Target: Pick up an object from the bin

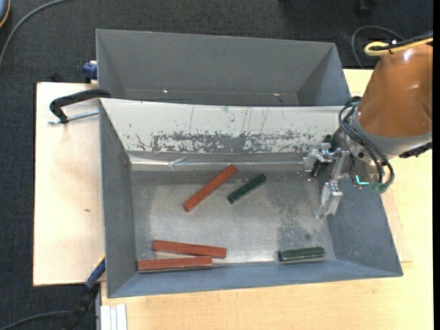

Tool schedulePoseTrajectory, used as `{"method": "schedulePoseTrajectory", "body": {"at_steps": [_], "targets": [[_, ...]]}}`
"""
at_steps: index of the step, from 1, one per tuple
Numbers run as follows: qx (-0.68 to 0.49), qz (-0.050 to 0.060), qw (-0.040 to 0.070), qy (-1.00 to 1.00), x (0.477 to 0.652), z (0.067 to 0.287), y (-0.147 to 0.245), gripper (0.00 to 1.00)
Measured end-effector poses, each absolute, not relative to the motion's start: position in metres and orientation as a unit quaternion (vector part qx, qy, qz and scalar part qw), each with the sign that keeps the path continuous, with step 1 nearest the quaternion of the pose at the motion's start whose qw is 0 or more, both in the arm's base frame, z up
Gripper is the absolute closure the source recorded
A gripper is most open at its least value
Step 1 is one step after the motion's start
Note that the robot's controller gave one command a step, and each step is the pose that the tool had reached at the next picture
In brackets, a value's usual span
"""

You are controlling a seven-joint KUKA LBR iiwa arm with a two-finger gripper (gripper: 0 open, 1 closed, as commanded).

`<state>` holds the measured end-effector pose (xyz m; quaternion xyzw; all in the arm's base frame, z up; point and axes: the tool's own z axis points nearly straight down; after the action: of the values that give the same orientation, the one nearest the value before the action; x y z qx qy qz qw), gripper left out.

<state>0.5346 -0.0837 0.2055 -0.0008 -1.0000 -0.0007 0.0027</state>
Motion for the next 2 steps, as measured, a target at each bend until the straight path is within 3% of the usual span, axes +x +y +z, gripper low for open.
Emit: {"method": "schedulePoseTrajectory", "body": {"at_steps": [1,2], "targets": [[0.014,-0.001,0.001,-1.0,0.59,0.109,-0.054,0.0],[0.067,-0.002,0.001,-0.998,0.601,0.069,-0.007,0.0]]}}
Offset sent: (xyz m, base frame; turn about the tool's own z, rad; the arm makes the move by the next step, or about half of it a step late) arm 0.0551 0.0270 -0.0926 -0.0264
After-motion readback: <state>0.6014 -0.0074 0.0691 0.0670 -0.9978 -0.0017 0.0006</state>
